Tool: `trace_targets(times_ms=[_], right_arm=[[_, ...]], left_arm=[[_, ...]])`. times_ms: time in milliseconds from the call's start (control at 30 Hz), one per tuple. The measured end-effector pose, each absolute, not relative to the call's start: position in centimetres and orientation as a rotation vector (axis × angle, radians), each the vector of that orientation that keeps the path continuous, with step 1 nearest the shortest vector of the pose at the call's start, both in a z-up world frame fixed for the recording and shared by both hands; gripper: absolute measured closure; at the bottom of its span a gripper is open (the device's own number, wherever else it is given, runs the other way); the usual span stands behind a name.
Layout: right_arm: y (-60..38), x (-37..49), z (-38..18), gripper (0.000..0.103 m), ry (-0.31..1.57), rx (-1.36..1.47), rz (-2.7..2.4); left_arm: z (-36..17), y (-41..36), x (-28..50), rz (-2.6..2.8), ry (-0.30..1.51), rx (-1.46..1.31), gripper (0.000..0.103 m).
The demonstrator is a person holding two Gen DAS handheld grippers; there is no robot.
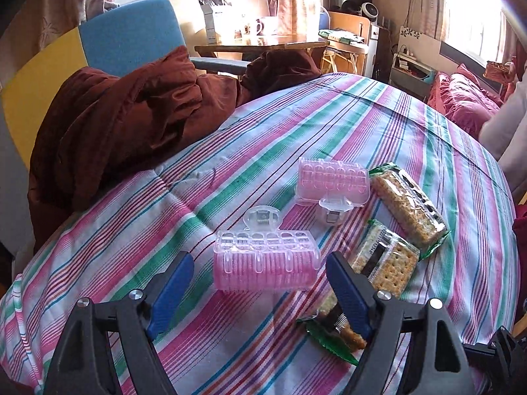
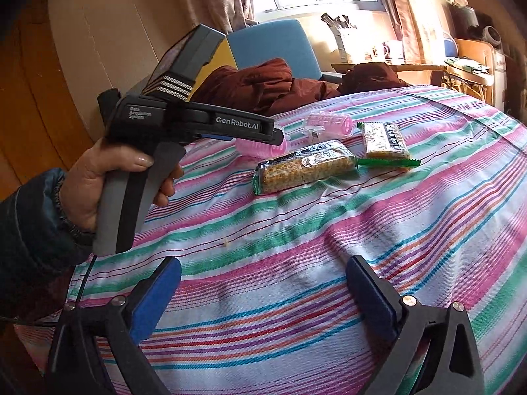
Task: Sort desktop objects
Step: 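Grasp a pink hair roller with the left gripper and lift it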
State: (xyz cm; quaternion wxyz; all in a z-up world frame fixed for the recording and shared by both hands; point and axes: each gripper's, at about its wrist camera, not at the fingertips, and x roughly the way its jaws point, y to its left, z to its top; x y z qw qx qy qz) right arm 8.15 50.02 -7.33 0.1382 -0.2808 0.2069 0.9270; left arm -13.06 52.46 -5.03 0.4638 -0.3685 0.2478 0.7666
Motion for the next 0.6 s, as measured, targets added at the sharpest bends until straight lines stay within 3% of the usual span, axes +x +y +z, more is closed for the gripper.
trace_targets(times_ms=[67,300,600], right_arm=[[50.0,8.1,-7.3,0.001,0.599,-0.813,2.681],[50.1,8.1,-7.3,0.001,0.597,-0.819,2.68],[50.2,8.1,-7.3,0.0,0.613,-0.821,2.685]], left_arm=[[-5.4,52.4,-13.4,1.877,0.59,-0.928,0.037],[-4.9,50.1,-13.7,1.91,0.509,-0.963,0.038],[-3.3,40.8,-10.4,2.089,0.399,-0.959,0.038]])
